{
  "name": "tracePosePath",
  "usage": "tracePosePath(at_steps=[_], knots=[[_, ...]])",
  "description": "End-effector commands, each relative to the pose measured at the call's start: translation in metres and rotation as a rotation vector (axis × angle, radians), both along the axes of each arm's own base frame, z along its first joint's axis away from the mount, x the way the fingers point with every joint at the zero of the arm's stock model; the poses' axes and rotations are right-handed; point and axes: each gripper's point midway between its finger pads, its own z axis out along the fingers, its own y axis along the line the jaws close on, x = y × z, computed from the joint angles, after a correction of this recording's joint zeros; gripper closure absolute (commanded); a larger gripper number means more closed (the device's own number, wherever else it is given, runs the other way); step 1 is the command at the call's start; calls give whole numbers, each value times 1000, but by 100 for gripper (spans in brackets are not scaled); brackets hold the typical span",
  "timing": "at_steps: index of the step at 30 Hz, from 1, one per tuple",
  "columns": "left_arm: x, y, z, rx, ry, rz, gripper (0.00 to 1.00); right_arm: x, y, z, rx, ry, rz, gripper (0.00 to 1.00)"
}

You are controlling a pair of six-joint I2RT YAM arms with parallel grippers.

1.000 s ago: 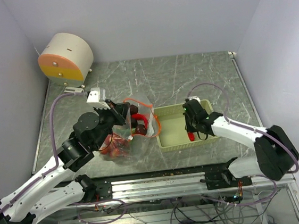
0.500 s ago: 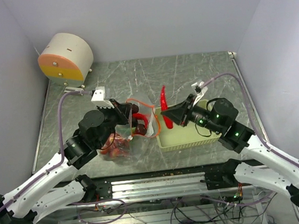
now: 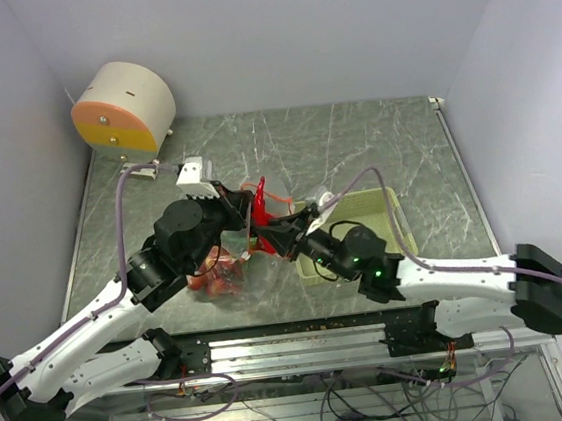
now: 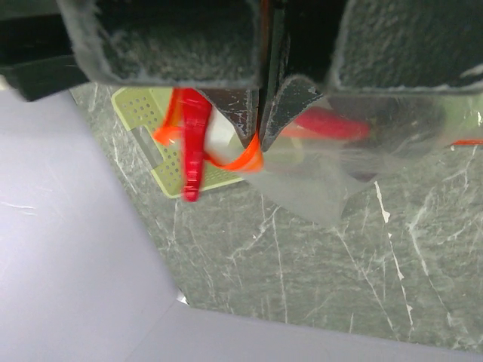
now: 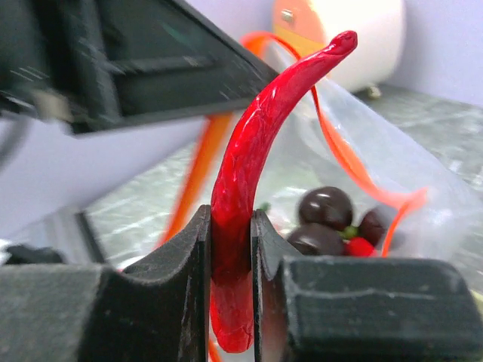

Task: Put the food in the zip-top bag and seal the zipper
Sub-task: Place the fake vegetable in the zipper food storage bag.

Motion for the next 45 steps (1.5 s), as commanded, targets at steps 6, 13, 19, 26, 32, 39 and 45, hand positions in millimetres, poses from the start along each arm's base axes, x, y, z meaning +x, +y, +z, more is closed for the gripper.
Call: tracePosePath(at_steps=[6,13,19,26,32,39,45], knots=[[-6,4,30,-55,-44,-10,93,50,-23,-32,-87,-81,-410,74],[-6,9,27,-48,-45,9,93,24,-2,-12,-162,-84,-241,23],[-5,7,24,-48,-40,5,93,-11,-4,15,-128,-85,-84,0],[-5,6,29,-54,-45,1,93,-61,4,26,-179,-187,214,1],[-8,5,32,-68,-45,-12,93,-68,25,-14,-393,-207,322,7],[-10,6,36,-70,-49,-21,93,-43,27,-40,-503,-236,224,16],[-12,5,36,-76,-51,-29,93,-31,36,-52,-547,-236,205,52]])
